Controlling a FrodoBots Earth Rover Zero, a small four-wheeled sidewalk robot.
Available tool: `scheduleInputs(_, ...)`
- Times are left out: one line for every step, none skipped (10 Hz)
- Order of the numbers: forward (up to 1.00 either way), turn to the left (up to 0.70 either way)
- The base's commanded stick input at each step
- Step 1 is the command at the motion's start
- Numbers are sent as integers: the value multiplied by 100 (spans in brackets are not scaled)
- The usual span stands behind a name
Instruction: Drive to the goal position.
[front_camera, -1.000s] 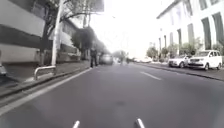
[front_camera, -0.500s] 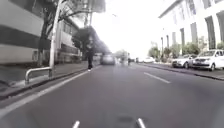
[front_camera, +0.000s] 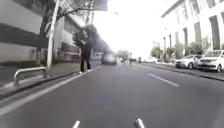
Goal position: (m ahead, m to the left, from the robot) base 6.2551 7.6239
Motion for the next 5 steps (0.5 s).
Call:
scheduleInputs(70, -14)
scheduleInputs(70, -14)
scheduleInputs(70, -14)
scheduleInputs(70, -14)
scheduleInputs(70, -14)
